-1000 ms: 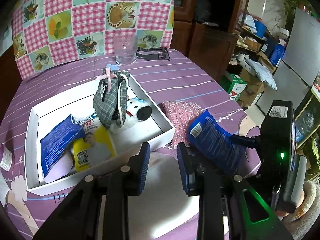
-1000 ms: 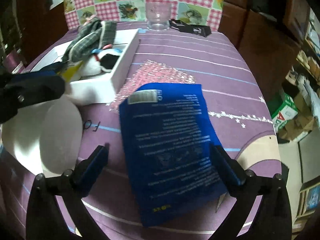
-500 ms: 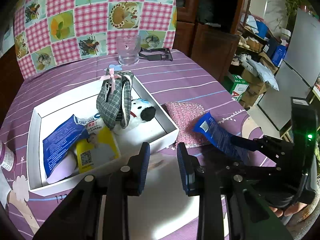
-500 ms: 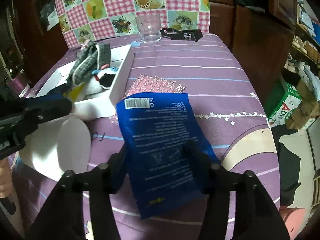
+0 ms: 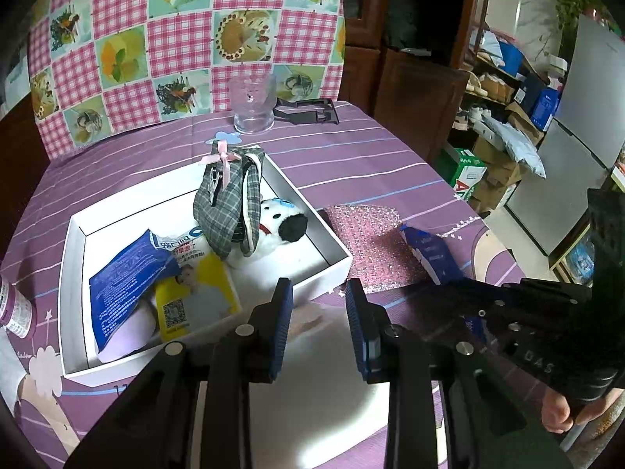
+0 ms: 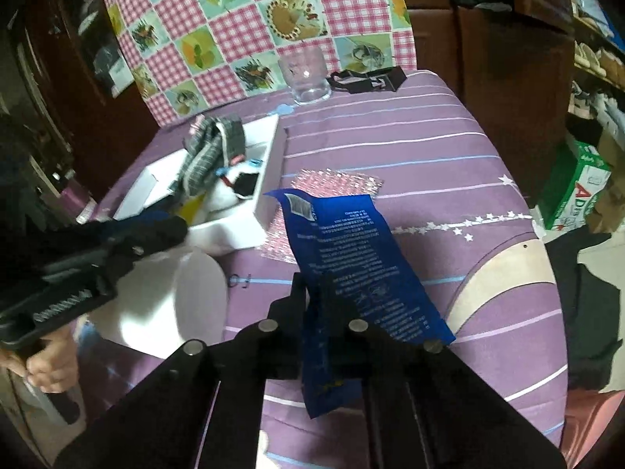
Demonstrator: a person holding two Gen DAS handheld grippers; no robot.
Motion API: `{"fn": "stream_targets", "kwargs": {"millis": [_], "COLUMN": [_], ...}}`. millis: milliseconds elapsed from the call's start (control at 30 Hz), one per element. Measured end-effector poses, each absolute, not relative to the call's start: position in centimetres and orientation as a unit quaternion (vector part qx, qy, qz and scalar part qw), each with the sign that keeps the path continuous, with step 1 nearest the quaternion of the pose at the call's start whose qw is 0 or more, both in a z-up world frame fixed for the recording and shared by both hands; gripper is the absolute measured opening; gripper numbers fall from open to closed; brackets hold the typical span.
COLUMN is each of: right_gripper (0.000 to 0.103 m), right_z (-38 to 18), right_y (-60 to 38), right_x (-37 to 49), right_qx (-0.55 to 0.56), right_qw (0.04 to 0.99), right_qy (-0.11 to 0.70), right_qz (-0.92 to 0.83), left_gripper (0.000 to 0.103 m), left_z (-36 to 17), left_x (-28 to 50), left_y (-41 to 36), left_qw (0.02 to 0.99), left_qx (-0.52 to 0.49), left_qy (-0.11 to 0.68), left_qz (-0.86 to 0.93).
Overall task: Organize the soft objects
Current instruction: 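Lift blue packet upright with right gripper, then reach left gripper to pink glittery sponge pad while right gripper holds blue packet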
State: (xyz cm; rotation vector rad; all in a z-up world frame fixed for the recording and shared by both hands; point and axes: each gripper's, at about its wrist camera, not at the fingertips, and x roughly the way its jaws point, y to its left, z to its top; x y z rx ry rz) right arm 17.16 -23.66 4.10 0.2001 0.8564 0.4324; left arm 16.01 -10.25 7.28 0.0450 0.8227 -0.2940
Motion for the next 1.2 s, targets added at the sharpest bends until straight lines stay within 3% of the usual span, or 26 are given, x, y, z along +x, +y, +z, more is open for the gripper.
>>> {"fn": "stream_targets", "kwargs": {"millis": [967, 1033, 1100, 1200], "right_gripper": [0.003, 0.003, 0.003, 0.003], "right_z": [9.4, 9.5, 9.5, 9.7], "right_y": [-28.9, -29.7, -30.6, -32.0], "right_x": [14.0, 13.9, 13.9, 13.8], "right_qx": [0.232, 0.242, 0.256, 0.273], "right_qw": [0.904, 0.907, 0.909, 0.911], "right_qy": [0.303, 0.297, 0.29, 0.279], "right_qz": [0.19, 0.173, 0.156, 0.135], "left_gripper": [0.027, 0.03, 0.043, 0.052], "left_z": [7.4, 7.3, 7.3, 7.3], "left_x": [14.7, 14.6, 14.6, 14.5], "left_y": [-12.4, -12.6, -12.7, -12.7], "left_qw": [0.906, 0.904, 0.904, 0.903], "left_qx": [0.061, 0.059, 0.056, 0.049], "left_qy": [0.385, 0.388, 0.387, 0.386], "left_qz": [-0.164, -0.17, -0.174, -0.182]}}
